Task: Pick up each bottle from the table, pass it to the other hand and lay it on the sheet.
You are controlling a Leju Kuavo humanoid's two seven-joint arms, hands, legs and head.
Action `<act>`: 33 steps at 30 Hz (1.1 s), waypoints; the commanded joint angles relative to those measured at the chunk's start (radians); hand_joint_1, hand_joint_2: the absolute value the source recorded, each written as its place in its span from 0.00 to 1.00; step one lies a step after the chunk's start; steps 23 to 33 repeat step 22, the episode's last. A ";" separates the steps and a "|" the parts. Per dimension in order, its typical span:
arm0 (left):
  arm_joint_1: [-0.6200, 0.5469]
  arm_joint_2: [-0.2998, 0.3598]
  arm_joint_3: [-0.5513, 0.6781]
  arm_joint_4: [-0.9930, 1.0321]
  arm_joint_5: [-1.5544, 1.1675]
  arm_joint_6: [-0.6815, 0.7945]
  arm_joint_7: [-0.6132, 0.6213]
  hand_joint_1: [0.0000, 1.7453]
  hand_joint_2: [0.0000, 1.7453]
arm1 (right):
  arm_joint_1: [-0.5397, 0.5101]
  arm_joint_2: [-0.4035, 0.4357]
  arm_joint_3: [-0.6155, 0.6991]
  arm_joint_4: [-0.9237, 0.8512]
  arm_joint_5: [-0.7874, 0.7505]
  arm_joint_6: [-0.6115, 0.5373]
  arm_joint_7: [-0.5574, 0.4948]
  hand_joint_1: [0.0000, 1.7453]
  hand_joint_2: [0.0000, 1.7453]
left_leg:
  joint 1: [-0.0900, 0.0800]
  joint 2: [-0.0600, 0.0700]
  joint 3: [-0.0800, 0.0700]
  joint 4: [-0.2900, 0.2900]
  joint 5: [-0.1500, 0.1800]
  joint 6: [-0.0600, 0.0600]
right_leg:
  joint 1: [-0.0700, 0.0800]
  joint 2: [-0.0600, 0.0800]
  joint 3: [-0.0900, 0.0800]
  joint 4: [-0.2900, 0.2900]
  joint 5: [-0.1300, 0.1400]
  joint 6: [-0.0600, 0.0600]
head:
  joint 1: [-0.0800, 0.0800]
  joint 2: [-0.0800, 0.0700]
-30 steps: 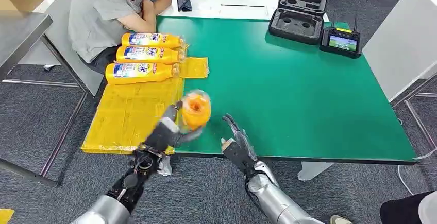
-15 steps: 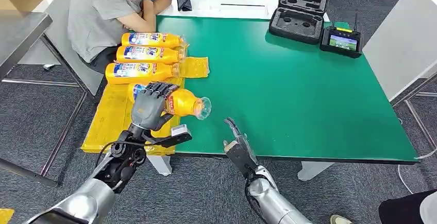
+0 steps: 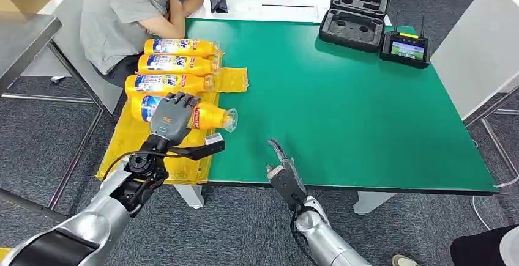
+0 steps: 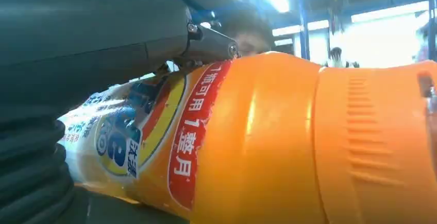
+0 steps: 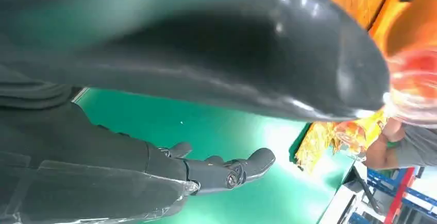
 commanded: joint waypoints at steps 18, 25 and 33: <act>-0.134 0.001 -0.019 0.257 -0.062 -0.281 0.113 1.00 1.00 | -0.043 0.010 -0.026 0.012 0.000 0.023 0.005 0.00 0.00 | 0.001 0.001 0.000 0.001 -0.001 -0.001 | 0.001 0.001 0.000 0.001 0.000 -0.001 | 0.000 0.000; -0.137 -0.003 0.002 0.276 -0.050 -0.344 0.144 1.00 1.00 | -0.048 0.015 -0.026 0.020 0.001 0.026 0.005 0.00 0.00 | 0.001 0.002 0.002 0.003 -0.002 -0.002 | 0.001 0.002 0.001 0.003 -0.002 -0.003 | 0.000 0.000; -0.137 -0.003 0.002 0.276 -0.050 -0.344 0.144 1.00 1.00 | -0.048 0.015 -0.026 0.020 0.001 0.026 0.005 0.00 0.00 | 0.001 0.002 0.002 0.003 -0.002 -0.002 | 0.001 0.002 0.001 0.003 -0.002 -0.003 | 0.000 0.000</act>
